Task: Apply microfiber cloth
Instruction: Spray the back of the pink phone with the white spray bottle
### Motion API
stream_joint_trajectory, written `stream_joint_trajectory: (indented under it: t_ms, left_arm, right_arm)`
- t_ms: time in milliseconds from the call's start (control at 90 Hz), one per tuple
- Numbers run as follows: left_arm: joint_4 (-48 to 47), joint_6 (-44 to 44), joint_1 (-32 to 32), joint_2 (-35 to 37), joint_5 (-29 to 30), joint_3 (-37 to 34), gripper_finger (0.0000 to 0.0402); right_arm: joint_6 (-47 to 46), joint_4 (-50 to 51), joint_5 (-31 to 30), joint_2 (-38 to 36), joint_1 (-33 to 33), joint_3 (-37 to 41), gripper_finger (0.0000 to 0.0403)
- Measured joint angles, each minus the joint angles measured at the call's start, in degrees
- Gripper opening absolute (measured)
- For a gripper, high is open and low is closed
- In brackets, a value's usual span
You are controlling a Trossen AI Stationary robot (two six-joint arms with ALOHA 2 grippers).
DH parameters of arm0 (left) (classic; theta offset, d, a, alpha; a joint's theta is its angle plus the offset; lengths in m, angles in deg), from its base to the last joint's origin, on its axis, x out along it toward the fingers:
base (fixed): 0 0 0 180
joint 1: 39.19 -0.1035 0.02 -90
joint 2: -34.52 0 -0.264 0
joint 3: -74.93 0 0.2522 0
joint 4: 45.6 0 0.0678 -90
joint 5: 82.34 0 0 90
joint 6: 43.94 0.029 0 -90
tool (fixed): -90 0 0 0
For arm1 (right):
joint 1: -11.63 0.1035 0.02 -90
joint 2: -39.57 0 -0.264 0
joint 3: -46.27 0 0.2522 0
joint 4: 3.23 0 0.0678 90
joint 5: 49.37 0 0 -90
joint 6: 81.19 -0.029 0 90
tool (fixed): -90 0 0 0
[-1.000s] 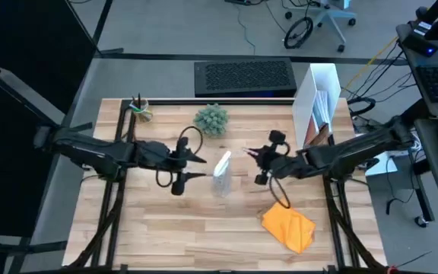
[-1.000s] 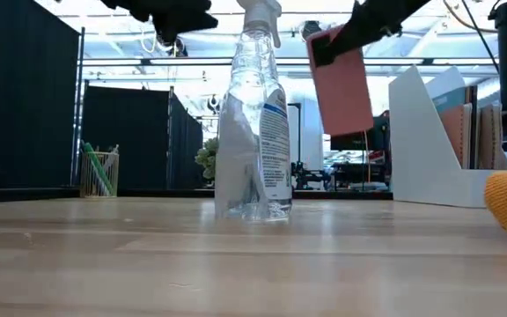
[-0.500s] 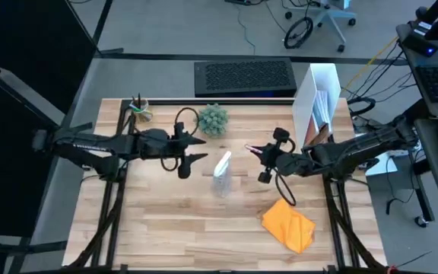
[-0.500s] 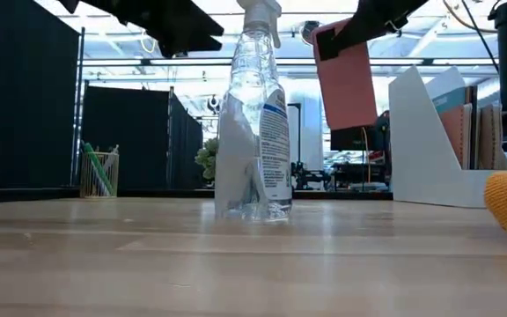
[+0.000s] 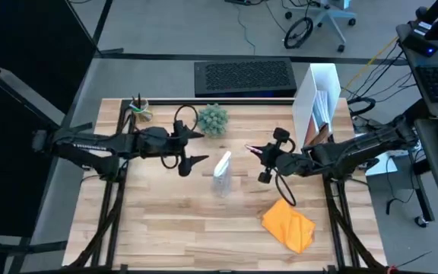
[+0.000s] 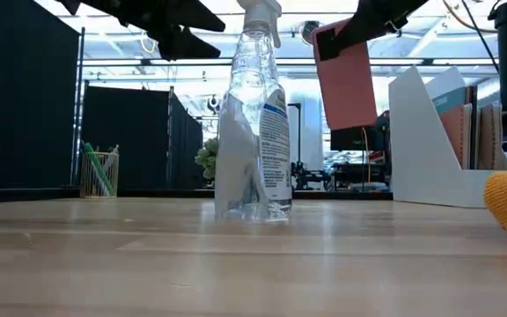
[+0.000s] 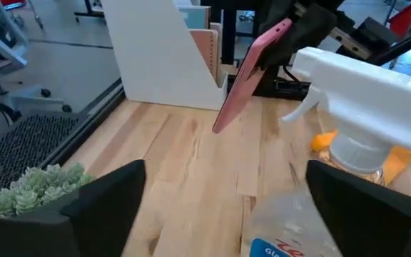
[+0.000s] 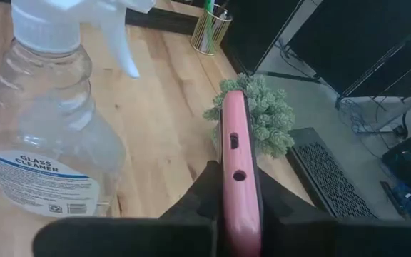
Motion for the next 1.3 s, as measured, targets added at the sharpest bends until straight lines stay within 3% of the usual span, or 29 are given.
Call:
stream_joint_trajectory:
  t_ms: [400, 667, 767, 933, 1300]
  left_arm:
    - [-0.28, 1.82, 0.07, 0.00, 0.85, 0.00, 0.0400]
    - [0.55, 4.19, 0.09, -2.07, -15.32, -0.02, 0.0400]
    - [3.36, 4.75, 0.07, -4.51, -16.43, -0.02, 0.0400]
    - [10.14, 7.80, -0.08, -8.43, -23.96, -0.04, 0.0400]
    - [21.91, 9.49, -4.00, -14.76, -31.25, -0.04, 0.0400]
  right_arm:
    - [0.00, 0.02, -0.02, 0.00, 0.00, 0.00, 0.0008]
    - [-0.39, 0.04, -0.02, 0.00, 0.00, -0.02, 0.0008]
    - [-0.85, 0.17, -0.02, 0.00, 0.00, -0.02, 0.0008]
    - [-1.31, 0.16, -0.04, 0.00, 0.00, -0.02, 0.0008]
    - [-1.60, -0.15, 0.00, 0.02, 0.00, -0.04, 0.0009]
